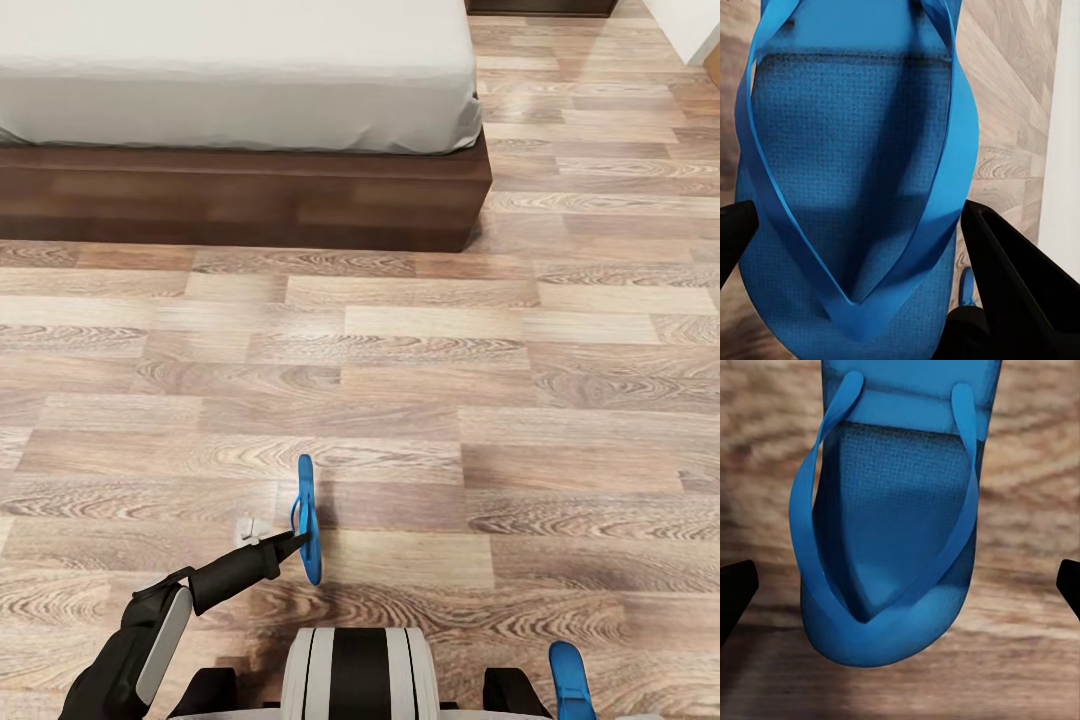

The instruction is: In the bedroom, move the book from the bed onto either nightstand, and place the two sandals side by side next to the bed.

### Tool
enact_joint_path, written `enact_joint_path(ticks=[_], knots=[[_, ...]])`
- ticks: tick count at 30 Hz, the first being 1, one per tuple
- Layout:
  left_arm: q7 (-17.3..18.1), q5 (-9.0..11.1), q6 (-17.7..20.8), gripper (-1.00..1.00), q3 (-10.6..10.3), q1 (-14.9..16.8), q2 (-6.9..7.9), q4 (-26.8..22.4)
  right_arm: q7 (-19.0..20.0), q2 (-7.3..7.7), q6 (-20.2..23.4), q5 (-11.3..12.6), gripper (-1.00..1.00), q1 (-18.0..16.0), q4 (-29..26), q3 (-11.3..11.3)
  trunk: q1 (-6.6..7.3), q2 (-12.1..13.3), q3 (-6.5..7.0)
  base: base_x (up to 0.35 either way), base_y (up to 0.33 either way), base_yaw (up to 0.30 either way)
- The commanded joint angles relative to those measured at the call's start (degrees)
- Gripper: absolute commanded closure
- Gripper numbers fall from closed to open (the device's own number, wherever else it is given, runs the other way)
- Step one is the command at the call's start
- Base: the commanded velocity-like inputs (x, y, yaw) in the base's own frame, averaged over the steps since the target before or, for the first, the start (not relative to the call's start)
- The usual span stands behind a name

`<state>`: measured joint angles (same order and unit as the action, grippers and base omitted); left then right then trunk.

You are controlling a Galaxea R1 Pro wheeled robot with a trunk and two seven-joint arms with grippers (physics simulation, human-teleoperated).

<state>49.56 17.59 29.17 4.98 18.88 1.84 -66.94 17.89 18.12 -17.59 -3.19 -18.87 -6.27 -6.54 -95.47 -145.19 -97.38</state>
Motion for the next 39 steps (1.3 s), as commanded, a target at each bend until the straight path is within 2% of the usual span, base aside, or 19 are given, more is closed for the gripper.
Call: enact_joint_path(ticks=[1,39], knots=[[0.1,0.3,0.4,1.0,0.0,0.0,0.0,0.0,0.3,0.0,-0.2,-0.3,-1.0,0.0,0.1,-0.5,0.01,0.0,-0.03,0.0,0.0,0.0],[0.0,0.3,0.4,1.0,0.0,0.0,0.0,0.0,0.3,0.02,-0.2,-0.3,-1.0,0.0,0.0,-0.5,-0.02,0.0,-0.25,0.05,0.0,0.0]])
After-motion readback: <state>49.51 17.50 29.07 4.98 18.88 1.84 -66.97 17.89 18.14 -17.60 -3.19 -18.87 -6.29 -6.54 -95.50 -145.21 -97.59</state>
